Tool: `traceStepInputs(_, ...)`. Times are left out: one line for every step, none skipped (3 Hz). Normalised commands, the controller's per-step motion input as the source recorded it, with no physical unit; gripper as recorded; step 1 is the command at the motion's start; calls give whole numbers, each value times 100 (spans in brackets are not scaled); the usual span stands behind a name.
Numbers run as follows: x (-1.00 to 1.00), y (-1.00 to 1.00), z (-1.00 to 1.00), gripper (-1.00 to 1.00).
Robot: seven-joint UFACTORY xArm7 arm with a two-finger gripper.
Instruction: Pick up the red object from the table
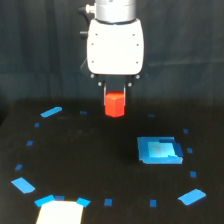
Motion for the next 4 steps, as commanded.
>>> traceStepInputs(-6, 2, -17, -100)
traceStepInputs(-8, 12, 29, -100)
traceStepInputs(-11, 4, 35, -90)
traceStepInputs(13, 24, -7, -88)
